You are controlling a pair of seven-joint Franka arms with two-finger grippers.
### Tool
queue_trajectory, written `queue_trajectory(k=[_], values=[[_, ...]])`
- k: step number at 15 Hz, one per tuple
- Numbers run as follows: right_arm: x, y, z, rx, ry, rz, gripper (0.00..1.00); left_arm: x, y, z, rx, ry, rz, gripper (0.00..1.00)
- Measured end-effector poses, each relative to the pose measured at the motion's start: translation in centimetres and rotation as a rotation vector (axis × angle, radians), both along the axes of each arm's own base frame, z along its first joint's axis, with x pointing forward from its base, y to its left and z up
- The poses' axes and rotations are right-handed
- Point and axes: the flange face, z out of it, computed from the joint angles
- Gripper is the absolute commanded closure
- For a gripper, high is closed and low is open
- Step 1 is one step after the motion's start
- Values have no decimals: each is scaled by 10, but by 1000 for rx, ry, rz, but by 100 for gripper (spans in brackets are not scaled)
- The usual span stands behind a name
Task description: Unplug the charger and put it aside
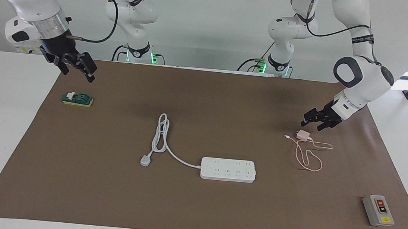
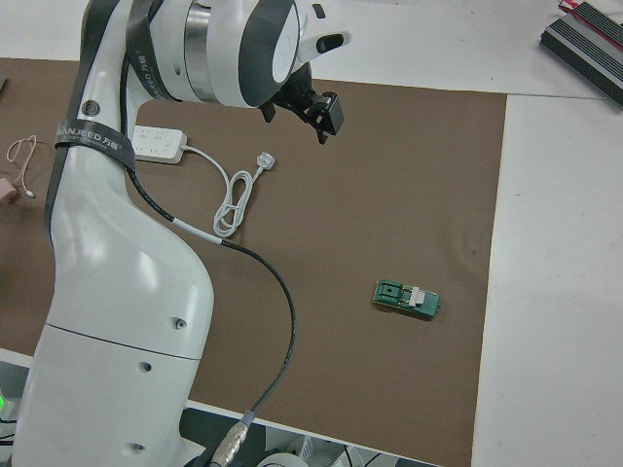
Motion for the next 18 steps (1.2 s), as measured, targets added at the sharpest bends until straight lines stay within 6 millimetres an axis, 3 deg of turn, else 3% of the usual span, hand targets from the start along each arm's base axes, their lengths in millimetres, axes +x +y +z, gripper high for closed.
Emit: queue_trajectory(k=[2,6,11,14,18], values=[[-2,-10,-2,1,10,2,0,8,5,39,94,29,11,0],[-3,-12,-5,2,17,0,0,17,17,137,151,52,130,0],[-10,-10,5,3,2,4,0,3,26,222,269,77,120,0],[-12,-8,9,3,-5,7,0,2,11,250,287,46,106,0],[-12,-8,7,-4,-4,10,0,8,-20,255,293,30,58,0]])
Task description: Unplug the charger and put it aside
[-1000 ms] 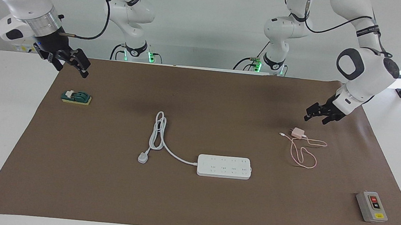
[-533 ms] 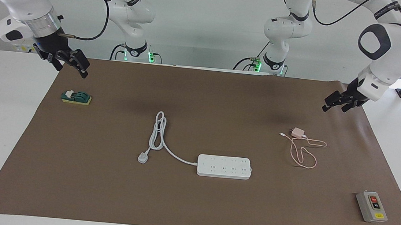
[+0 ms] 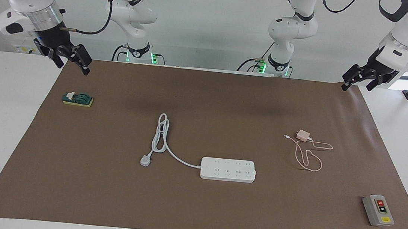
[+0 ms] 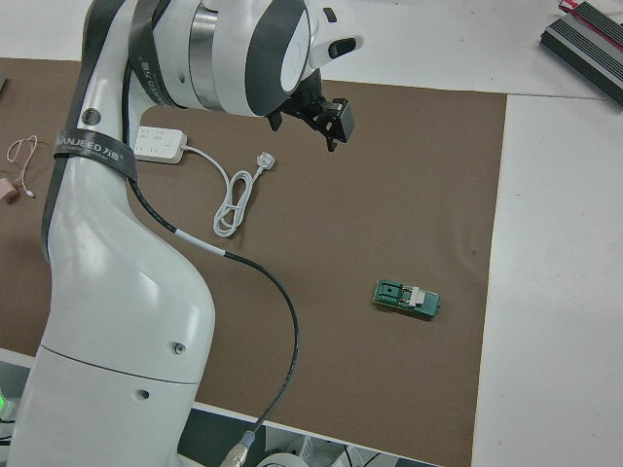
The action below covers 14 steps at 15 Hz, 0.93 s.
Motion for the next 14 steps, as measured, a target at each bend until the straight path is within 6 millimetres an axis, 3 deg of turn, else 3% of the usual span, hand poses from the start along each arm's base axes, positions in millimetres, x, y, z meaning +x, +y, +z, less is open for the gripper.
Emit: queue_trajectory(k=[5,14], values=[[-1,-9,-9,-35,19,94,0,3,-31,-1,-3,3,-59,0],[-5,-7,-17,-28,70,108,0,-3,-44,-4,-8,49,-86,0]])
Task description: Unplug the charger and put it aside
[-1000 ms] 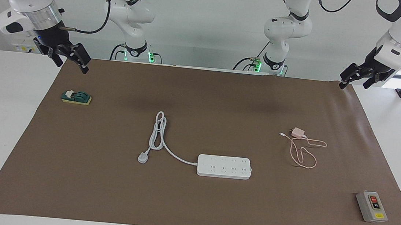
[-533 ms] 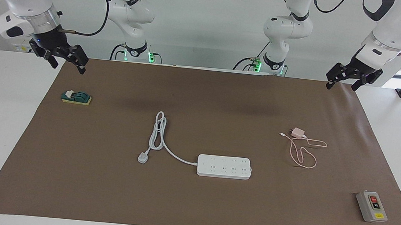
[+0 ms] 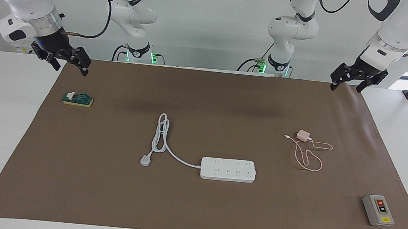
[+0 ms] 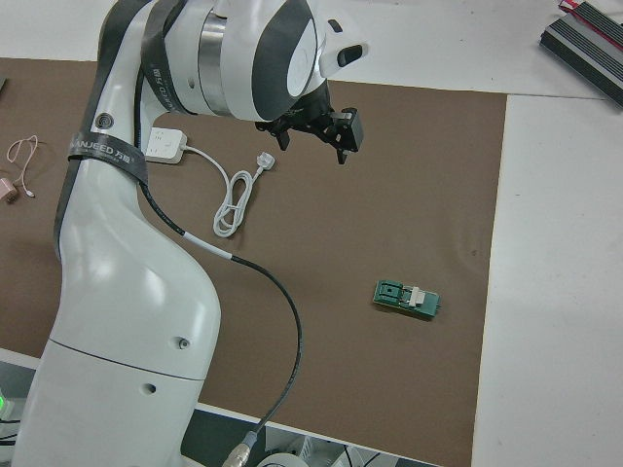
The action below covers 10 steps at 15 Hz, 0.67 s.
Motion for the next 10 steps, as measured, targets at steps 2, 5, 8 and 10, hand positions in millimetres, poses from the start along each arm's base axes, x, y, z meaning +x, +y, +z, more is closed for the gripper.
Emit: queue_trajectory(k=[2,5,8,10], values=[[0,0,0,0,2,0,0,0,-5,-1,0,3,-9,0],[0,0,1,0,1,1,0,-1,-7,-5,0,13,-14,0],[0,3,1,0,0,5,0,-1,-10,-10,1,17,-19,0],[0,4,2,0,0,8,0,-1,-18,-11,1,17,-34,0]])
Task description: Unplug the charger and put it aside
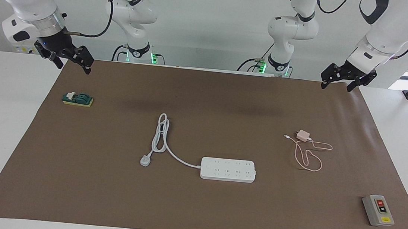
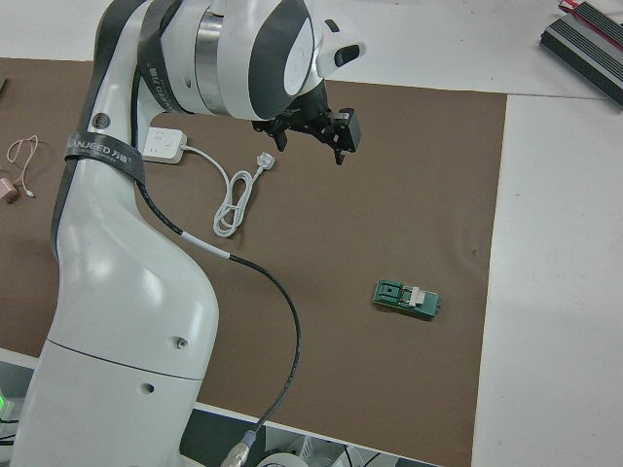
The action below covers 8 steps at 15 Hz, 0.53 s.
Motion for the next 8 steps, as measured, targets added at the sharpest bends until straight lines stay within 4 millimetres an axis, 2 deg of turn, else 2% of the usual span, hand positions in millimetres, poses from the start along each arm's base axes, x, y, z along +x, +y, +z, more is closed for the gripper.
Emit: queue_trajectory(k=[2,8], values=[[-1,0,1,0,0,0,0,0,-5,-1,0,0,-8,0],[-1,0,1,0,0,0,0,0,-4,-1,0,-2,-6,0]])
